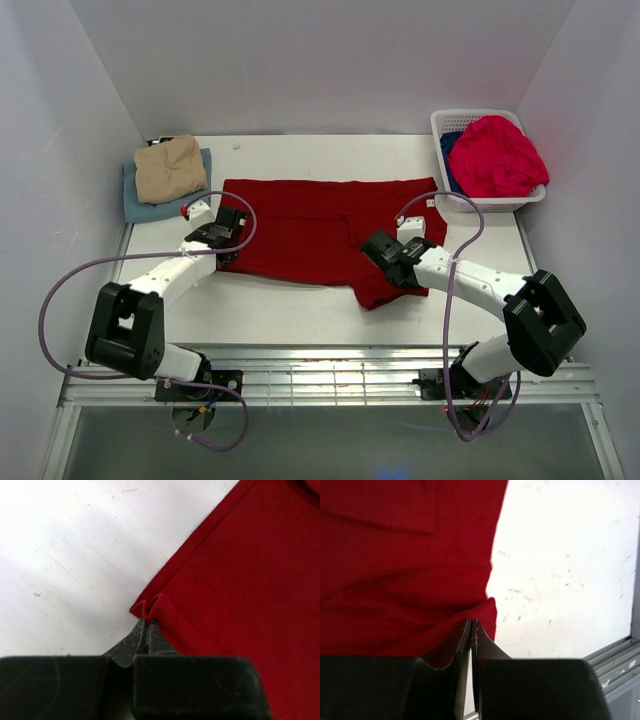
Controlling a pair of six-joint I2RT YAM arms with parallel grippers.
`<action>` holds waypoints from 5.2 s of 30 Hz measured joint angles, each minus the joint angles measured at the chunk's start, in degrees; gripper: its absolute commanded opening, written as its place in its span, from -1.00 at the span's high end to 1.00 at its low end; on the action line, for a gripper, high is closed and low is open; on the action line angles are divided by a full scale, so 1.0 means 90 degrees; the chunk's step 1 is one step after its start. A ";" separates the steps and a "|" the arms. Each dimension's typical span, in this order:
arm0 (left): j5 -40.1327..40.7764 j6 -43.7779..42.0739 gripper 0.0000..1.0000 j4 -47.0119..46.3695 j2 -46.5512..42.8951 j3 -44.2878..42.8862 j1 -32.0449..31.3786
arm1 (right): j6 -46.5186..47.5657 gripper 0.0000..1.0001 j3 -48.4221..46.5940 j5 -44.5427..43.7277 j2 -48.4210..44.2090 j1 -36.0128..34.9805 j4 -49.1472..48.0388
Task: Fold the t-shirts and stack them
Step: Grap the side of the flattened tshirt closest away from the robot with both arms, then fold the other side of the tshirt into a rectangle
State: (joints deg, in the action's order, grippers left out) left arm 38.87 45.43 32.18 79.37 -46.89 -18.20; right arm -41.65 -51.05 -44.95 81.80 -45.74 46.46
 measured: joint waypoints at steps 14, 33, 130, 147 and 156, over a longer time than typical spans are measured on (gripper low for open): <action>0.0087 -0.0736 1.00 -0.0617 0.1695 -0.1343 0.0279 | 0.1923 0.85 -0.1372 -0.0486 0.1287 0.1345 -0.1333; -0.0019 -0.1736 1.00 -0.1161 0.2829 -0.2557 0.0605 | 0.3276 0.85 -0.3196 -0.0165 0.2727 0.2035 -0.1851; -0.2171 -0.1897 -0.10 -0.4277 0.2941 -0.1807 -0.2956 | 0.4503 0.42 -0.2572 0.4143 0.2968 0.2419 -0.3259; -0.2050 -0.1899 -0.05 -0.4294 0.3320 -0.1865 -0.2956 | 0.4483 0.26 -0.2572 0.4517 0.2968 0.2358 -0.3279; -0.1977 -0.1882 -0.04 -0.4284 0.3330 -0.1865 -0.2956 | 0.4481 0.26 -0.2616 0.4588 0.3215 0.2358 -0.3317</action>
State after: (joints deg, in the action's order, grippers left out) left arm 21.08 28.49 -6.37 109.34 -63.68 -44.80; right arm -1.32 -74.59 -3.66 110.74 -24.51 16.60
